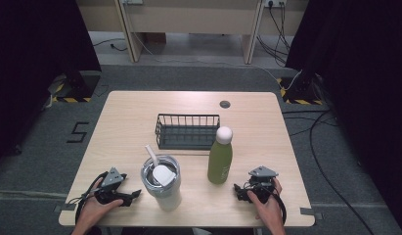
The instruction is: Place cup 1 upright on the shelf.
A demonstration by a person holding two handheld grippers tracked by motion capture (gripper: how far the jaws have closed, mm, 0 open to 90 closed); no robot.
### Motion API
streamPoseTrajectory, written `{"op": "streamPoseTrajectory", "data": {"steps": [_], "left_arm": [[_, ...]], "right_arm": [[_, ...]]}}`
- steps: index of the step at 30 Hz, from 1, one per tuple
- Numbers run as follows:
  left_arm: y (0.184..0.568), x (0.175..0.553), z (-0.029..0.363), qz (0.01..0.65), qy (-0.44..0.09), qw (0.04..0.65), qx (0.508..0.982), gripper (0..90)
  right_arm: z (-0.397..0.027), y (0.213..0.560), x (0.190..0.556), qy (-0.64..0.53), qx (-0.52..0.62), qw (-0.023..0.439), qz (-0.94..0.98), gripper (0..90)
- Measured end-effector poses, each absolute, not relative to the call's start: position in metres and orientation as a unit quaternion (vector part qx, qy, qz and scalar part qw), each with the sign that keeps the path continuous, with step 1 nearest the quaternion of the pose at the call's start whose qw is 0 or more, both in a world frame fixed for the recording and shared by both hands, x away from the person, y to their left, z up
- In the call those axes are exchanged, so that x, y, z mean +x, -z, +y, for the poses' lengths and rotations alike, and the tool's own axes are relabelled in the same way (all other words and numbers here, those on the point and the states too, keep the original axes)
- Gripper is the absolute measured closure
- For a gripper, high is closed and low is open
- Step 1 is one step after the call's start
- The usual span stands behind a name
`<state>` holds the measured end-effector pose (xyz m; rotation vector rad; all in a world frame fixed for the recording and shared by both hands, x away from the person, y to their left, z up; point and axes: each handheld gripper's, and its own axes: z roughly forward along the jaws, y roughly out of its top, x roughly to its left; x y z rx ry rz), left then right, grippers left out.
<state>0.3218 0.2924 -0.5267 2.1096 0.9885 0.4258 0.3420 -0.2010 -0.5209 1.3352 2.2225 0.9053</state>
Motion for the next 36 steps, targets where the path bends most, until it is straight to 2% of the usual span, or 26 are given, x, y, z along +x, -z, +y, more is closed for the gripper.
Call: {"op": "streamPoseTrajectory", "data": {"steps": [16, 30, 36], "left_arm": [[0.526, 0.320, 0.293, 0.385, -0.174, 0.383, 0.822, 15.2], [0.521, 0.312, 0.295, 0.359, -0.183, 0.433, 0.806, 15.0], [0.515, 0.306, 0.293, 0.337, -0.174, 0.474, 0.795, 14.9]], "right_arm": [[-0.201, 0.521, 0.342, -0.323, 0.475, 0.199, 0.794, 0.5], [-0.201, 0.521, 0.342, -0.323, 0.475, 0.199, 0.794, 0.4], [-0.201, 0.521, 0.342, -0.323, 0.475, 0.199, 0.794, 0.4]]}}
